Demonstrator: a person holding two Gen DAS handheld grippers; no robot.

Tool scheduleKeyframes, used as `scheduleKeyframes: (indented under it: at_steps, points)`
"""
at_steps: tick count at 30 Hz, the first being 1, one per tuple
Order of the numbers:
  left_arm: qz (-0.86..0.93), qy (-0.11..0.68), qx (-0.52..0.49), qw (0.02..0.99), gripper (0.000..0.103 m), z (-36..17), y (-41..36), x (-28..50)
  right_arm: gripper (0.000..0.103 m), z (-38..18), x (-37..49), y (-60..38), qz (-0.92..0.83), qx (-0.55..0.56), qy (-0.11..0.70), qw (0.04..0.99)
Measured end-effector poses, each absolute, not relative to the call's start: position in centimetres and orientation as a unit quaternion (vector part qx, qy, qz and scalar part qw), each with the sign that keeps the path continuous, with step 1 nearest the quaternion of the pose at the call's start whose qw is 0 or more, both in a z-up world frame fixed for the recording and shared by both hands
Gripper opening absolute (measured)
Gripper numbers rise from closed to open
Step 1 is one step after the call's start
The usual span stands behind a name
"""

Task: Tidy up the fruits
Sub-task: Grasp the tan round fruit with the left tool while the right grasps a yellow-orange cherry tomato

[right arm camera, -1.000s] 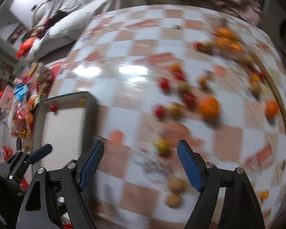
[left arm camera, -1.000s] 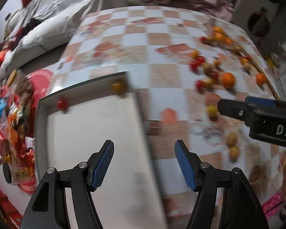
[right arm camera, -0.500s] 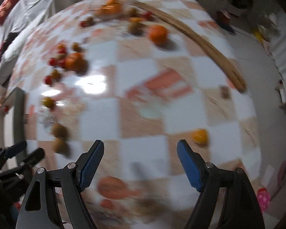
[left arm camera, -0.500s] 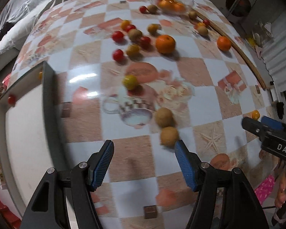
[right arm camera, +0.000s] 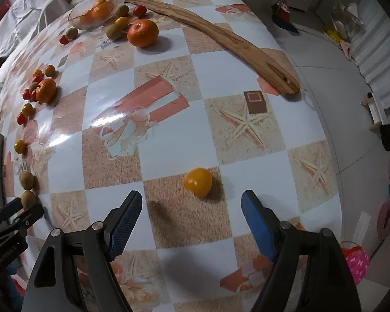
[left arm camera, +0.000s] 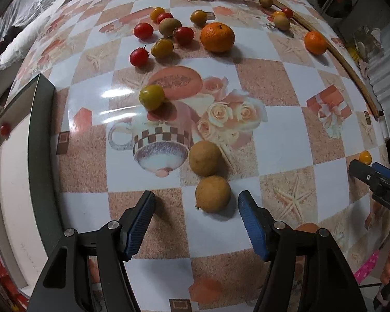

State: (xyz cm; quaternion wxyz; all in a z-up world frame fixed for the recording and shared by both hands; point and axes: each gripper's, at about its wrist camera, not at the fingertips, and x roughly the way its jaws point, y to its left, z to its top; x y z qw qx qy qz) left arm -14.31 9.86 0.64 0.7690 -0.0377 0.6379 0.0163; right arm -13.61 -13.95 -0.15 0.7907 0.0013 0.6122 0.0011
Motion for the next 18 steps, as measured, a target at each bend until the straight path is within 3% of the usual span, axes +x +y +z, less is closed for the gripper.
scheduleKeyframes:
  at_steps: [3, 5, 6, 8, 10, 15, 18]
  points:
    - [0.023, 0.636, -0.04, 0.77, 0.067, 0.5, 9.3, -14.0, 0.068, -0.2, -13.2, -13.6, 0.002, -0.007, 0.608, 0.794]
    - [0.026, 0.636, -0.039, 0.77, 0.067, 0.5, 9.2, -14.0, 0.054, -0.2, -12.8, -13.3, 0.007, -0.015, 0.605, 0.796]
    - [0.028, 0.636, -0.038, 0.77, 0.064, 0.6, 9.1, -14.1, 0.05, -0.1, -12.6, -13.1, 0.008, -0.018, 0.603, 0.797]
    - [0.032, 0.636, -0.039, 0.77, 0.058, 0.7, 9.4, -14.1, 0.032, 0.0, -12.2, -12.7, 0.011, -0.021, 0.601, 0.799]
    - [0.036, 0.634, -0.042, 0.771, 0.051, 0.9, 9.9, -14.1, 0.026, 0.0, -12.0, -12.9, 0.008, -0.021, 0.6, 0.8]
    - [0.03, 0.625, -0.038, 0.779, 0.027, 1.2, 10.7, -14.2, 0.023, 0.2, -11.5, -13.4, 0.015, -0.003, 0.605, 0.796]
    - [0.02, 0.625, -0.046, 0.779, 0.027, 1.3, 11.1, -14.2, 0.023, 0.4, -11.9, -12.8, 0.027, -0.002, 0.605, 0.795]
